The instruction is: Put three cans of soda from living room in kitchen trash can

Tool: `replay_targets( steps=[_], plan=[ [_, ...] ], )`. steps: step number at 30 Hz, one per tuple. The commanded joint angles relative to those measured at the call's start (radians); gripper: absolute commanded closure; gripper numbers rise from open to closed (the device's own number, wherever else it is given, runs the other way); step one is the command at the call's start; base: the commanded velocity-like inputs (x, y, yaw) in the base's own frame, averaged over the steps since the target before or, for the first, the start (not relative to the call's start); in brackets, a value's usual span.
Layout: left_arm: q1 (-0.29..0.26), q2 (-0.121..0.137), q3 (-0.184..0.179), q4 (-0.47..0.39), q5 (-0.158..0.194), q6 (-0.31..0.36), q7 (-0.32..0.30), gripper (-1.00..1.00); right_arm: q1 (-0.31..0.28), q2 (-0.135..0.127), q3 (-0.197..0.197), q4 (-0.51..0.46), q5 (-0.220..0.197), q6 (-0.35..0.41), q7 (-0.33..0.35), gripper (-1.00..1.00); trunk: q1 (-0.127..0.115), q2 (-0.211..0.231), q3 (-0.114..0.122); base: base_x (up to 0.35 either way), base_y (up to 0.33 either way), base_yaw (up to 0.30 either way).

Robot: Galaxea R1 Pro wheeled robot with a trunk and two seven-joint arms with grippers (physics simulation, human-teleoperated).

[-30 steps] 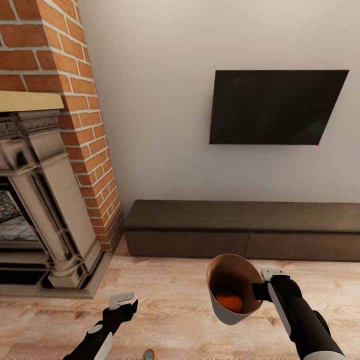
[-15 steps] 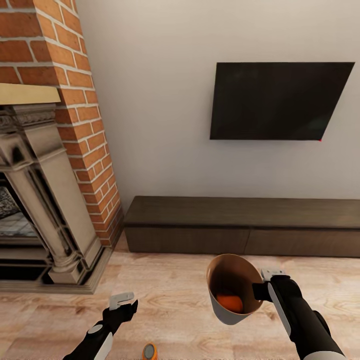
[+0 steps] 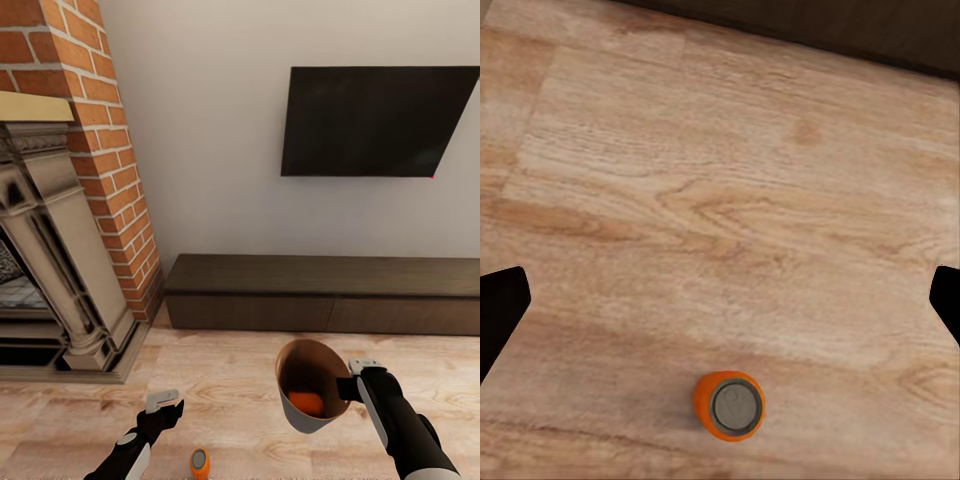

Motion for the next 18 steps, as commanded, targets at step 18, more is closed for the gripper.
replay_targets(
  steps=[18],
  plan=[
    [0.000,0.000,0.000,0.000,0.000,-0.001,0.000,-1.00,0.000,0.000,0.000,-0.001,-0.012,0.000,0.002,1.00,0.004,-0.007,-0.013,0.000,-0.116,0.000]
  ],
)
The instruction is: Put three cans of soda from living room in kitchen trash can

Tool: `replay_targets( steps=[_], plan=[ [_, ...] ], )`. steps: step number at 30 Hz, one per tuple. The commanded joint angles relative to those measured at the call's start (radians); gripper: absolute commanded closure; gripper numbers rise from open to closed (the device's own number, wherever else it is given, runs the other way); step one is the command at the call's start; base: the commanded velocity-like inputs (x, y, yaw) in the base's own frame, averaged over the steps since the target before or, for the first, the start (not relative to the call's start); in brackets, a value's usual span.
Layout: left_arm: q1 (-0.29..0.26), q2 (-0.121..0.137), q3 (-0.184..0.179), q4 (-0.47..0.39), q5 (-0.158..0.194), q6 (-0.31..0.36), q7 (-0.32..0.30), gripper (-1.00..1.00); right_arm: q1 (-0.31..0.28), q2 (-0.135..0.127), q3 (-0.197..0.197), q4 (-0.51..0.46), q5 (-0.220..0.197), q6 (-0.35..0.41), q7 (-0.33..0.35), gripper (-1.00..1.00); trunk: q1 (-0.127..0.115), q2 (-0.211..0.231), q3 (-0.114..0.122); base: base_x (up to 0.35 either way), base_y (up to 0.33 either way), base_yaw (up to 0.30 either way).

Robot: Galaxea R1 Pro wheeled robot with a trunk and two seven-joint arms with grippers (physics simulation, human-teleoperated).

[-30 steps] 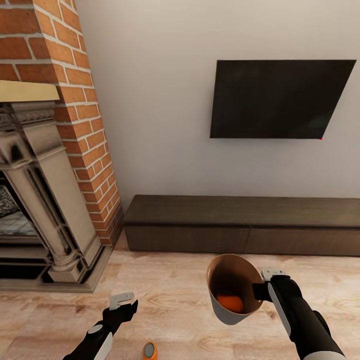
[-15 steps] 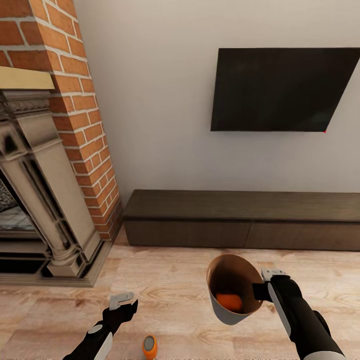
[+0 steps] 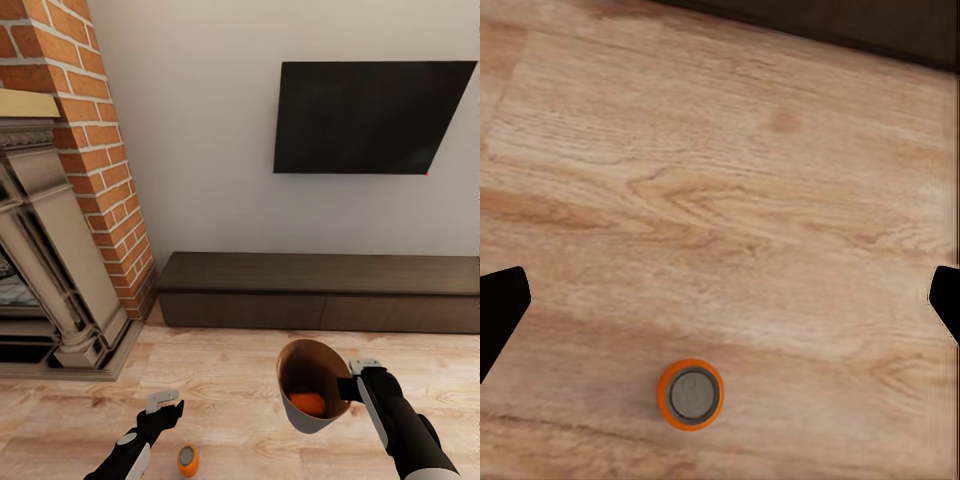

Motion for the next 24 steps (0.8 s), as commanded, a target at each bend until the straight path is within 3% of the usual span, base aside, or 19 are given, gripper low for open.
replay_targets(
  steps=[1,12,24],
  plan=[
    [0.000,0.000,0.000,0.000,0.000,0.000,0.000,-1.00,0.000,0.000,0.000,0.000,-0.026,-0.001,0.003,1.00,0.000,0.000,0.000,0.000,-0.114,0.000],
    [0.000,0.000,-0.001,0.000,0.000,-0.001,0.000,-1.00,0.000,0.000,0.000,0.000,-0.026,-0.001,0.003,1.00,0.000,0.000,0.000,0.000,-0.027,0.000],
    [0.000,0.001,0.000,0.000,0.000,0.000,0.000,-1.00,0.000,0.000,0.002,0.000,-0.026,-0.001,0.003,1.00,0.046,-0.084,-0.048,0.000,0.000,0.000]
  ],
)
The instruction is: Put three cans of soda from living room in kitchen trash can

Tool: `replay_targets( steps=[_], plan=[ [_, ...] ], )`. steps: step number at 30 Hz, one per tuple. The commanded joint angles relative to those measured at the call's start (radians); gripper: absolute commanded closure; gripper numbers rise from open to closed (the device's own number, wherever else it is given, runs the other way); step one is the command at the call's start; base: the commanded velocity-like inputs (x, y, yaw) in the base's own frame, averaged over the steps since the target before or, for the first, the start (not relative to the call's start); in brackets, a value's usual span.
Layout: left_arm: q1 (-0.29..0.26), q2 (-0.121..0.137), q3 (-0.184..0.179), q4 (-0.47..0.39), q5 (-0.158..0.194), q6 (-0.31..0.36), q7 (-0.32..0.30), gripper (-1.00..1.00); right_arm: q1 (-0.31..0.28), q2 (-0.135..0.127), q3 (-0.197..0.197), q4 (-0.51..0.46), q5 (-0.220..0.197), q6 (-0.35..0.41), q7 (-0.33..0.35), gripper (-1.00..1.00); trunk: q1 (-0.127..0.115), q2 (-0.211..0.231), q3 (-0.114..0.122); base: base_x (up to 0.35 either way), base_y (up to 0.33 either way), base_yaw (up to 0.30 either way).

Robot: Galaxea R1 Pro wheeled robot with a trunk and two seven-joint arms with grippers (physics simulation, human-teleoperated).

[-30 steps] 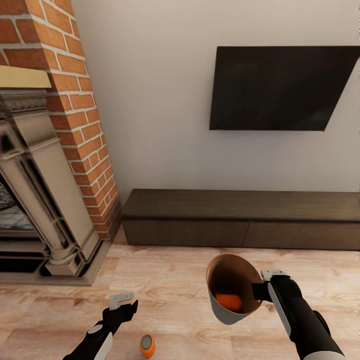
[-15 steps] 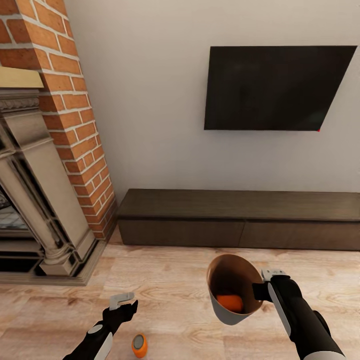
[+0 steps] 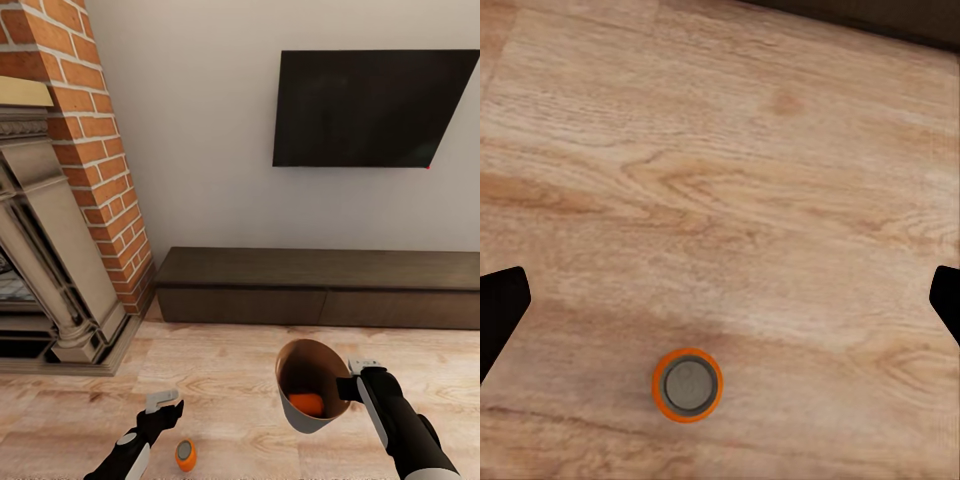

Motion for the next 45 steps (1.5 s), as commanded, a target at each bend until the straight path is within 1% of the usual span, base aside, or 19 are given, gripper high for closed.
replay_targets(
  steps=[1,19,22,24,26,28,33,45],
  plan=[
    [0.000,0.000,0.000,0.000,0.000,0.000,0.000,-1.00,-0.001,0.000,0.000,-0.001,-0.012,0.000,0.003,1.00,0.004,-0.007,-0.005,0.000,0.000,0.000],
    [0.000,0.000,0.000,0.000,0.000,0.000,0.000,-1.00,-0.001,-0.001,-0.002,-0.001,-0.012,0.001,0.003,1.00,0.073,-0.133,-0.090,0.000,0.000,0.000],
    [0.000,0.000,0.000,0.000,0.000,0.000,0.000,-1.00,-0.002,-0.002,-0.003,-0.018,-0.012,0.010,0.003,1.00,0.084,-0.154,-0.104,0.000,0.000,0.000],
    [0.000,0.000,0.000,0.000,0.000,0.000,0.000,-1.00,-0.002,-0.002,-0.004,-0.055,-0.012,0.027,0.003,1.00,0.092,-0.168,-0.113,0.000,0.000,0.000],
    [0.000,0.000,0.000,0.000,0.000,0.000,0.000,-1.00,-0.002,-0.003,-0.005,-0.113,-0.011,0.040,0.003,1.00,0.100,-0.182,-0.123,0.000,0.000,0.000],
    [0.000,0.000,0.000,0.000,0.000,0.000,0.000,-1.00,-0.002,-0.003,-0.005,-0.143,-0.011,0.045,0.003,1.00,0.107,-0.196,-0.132,0.000,0.000,0.000],
    [0.000,0.000,0.000,0.000,0.000,0.000,0.000,-1.00,-0.002,-0.004,-0.005,-0.170,-0.010,0.049,0.003,1.00,0.127,-0.231,-0.156,0.000,0.000,0.000],
    [0.000,0.000,0.000,0.000,0.000,0.000,0.000,-1.00,-0.002,-0.005,-0.005,-0.175,-0.010,0.049,0.003,1.00,0.173,-0.315,-0.212,0.000,0.000,0.000]
  ],
)
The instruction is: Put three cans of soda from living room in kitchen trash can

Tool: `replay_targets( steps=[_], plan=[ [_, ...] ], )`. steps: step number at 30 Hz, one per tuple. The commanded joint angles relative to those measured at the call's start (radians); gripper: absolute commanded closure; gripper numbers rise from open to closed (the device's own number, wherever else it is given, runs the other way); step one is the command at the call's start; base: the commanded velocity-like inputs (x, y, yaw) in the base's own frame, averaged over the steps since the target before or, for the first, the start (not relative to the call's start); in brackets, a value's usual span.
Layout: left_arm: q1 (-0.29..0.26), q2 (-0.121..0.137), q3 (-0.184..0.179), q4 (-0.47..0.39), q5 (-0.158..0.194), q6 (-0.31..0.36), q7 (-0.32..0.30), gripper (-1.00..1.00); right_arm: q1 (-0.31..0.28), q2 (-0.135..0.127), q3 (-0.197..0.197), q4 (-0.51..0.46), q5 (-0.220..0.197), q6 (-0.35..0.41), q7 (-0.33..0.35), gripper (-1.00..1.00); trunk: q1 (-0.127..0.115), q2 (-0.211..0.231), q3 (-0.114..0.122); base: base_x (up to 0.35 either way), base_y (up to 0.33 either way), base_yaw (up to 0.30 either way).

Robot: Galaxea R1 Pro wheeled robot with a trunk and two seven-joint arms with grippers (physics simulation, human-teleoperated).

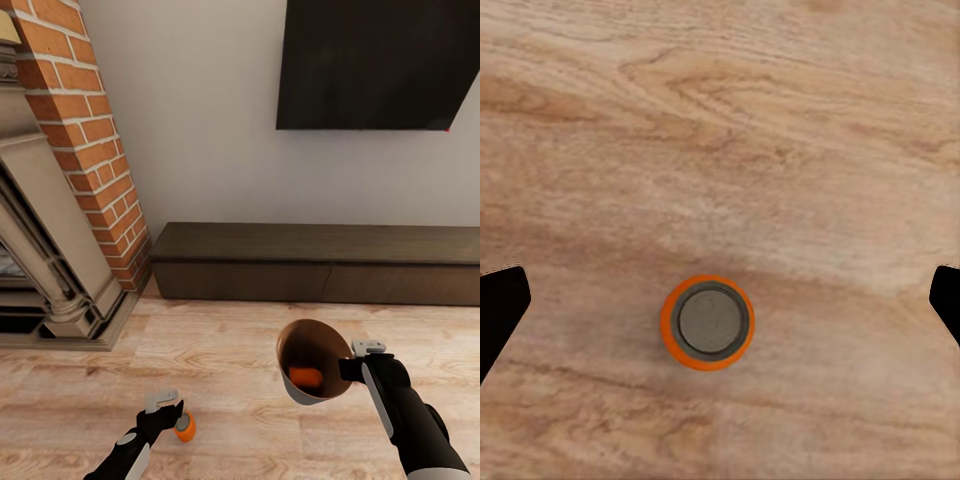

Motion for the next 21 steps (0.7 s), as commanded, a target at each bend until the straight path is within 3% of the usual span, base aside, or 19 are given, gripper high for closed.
replay_targets(
  steps=[1,6,14,21],
  plan=[
    [0.000,0.000,0.000,0.000,0.000,0.000,0.000,-1.00,-0.001,0.000,0.000,-0.001,-0.012,-0.001,0.003,1.00,0.004,-0.007,-0.005,0.000,0.000,0.000],
    [0.000,0.000,0.000,0.000,0.000,-0.001,0.000,-1.00,-0.001,0.000,0.000,-0.001,-0.012,-0.001,0.003,1.00,0.023,-0.042,-0.028,0.000,0.000,0.000],
    [0.000,0.000,0.000,0.000,0.000,-0.001,0.000,-1.00,-0.001,0.000,0.000,-0.001,-0.012,-0.001,0.003,1.00,0.023,-0.042,-0.038,0.002,0.000,0.000],
    [0.000,0.000,0.000,0.000,0.000,0.000,0.000,-1.00,-0.001,0.001,0.000,-0.001,-0.012,-0.001,0.003,1.00,0.023,-0.042,-0.039,0.241,0.000,0.000]
  ],
)
